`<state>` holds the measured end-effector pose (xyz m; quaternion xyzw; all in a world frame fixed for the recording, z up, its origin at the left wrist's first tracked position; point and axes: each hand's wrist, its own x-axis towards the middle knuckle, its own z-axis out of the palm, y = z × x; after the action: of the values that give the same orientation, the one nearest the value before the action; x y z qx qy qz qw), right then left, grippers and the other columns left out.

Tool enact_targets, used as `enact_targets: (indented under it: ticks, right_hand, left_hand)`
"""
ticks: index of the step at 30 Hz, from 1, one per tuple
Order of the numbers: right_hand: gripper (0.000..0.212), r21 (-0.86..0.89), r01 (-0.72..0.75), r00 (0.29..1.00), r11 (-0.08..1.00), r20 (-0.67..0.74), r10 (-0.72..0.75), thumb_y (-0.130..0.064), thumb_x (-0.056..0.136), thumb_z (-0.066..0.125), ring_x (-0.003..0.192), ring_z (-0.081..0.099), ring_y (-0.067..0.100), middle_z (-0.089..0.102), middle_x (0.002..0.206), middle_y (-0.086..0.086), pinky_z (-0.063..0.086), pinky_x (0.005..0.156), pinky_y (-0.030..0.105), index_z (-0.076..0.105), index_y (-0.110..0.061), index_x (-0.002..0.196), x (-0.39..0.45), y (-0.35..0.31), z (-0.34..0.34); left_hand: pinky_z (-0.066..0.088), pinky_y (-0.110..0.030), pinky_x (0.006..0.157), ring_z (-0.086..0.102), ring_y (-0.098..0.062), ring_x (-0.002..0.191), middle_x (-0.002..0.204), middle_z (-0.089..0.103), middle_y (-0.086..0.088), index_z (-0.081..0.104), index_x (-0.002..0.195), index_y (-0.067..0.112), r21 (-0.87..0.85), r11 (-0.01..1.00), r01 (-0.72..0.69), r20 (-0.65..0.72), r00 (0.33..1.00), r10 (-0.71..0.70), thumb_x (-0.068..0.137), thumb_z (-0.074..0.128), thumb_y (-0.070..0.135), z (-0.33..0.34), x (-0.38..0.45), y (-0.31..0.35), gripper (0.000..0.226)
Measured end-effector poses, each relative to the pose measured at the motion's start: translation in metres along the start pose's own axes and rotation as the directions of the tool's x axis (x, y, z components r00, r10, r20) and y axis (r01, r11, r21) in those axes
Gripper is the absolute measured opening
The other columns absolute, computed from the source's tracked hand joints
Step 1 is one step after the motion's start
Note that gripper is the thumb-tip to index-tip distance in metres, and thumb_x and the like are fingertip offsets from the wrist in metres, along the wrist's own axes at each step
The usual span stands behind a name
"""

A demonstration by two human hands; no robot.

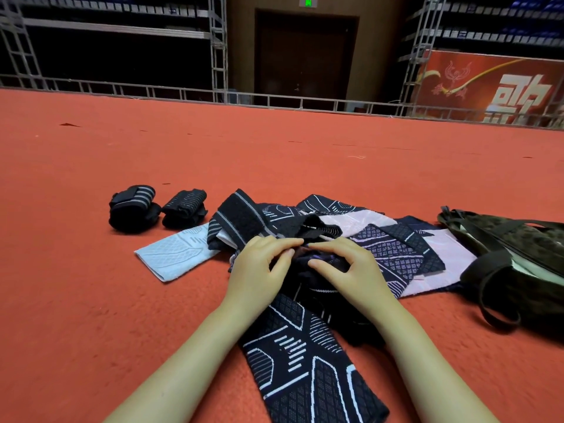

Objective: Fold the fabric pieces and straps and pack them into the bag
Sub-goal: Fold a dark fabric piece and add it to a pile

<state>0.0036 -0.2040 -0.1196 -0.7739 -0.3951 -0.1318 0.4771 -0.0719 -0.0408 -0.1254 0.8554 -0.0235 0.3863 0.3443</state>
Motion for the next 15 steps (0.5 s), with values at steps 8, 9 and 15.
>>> enact_targets:
  ticks: [8,9,15]
  right_hand:
    - [0.024,0.024,-0.027,1.000,0.999,-0.006,0.027,-0.013,0.082,0.072,0.095,0.061,0.000,0.068,0.096,-0.011,0.041,0.086,0.012,0.073,-0.024,0.103,-0.0004,0.0009,0.0024]
    - [0.024,0.013,-0.031,1.000,0.999,0.002,0.031,-0.014,0.082,0.072,0.094,0.061,0.000,0.067,0.095,-0.011,0.041,0.085,0.011,0.073,-0.024,0.104,-0.0005,0.0011,0.0029]
    - [0.021,-0.094,0.006,1.000,0.996,0.010,-0.005,-0.023,0.084,0.069,0.079,0.058,0.002,0.060,0.079,-0.013,0.040,0.073,0.012,0.073,-0.026,0.104,-0.0007,0.0027,0.0021]
  left_hand:
    - [0.038,-0.012,0.079,0.052,0.000,0.086,0.089,0.061,0.021,0.070,0.098,0.028,0.050,0.998,-0.043,0.071,0.997,0.040,0.083,0.062,0.036,-0.0019,0.0051,-0.0021,0.019]
    - [0.039,-0.013,0.080,0.053,0.000,0.086,0.089,0.062,0.022,0.070,0.099,0.029,0.019,1.000,-0.009,0.087,0.996,0.008,0.084,0.065,0.030,-0.0017,0.0053,-0.0018,0.016]
    - [0.039,-0.007,0.076,0.058,0.001,0.085,0.090,0.067,0.012,0.070,0.108,0.029,-0.175,0.967,0.183,0.114,0.980,-0.165,0.088,0.062,0.011,0.0011,0.0036,-0.0057,0.029]
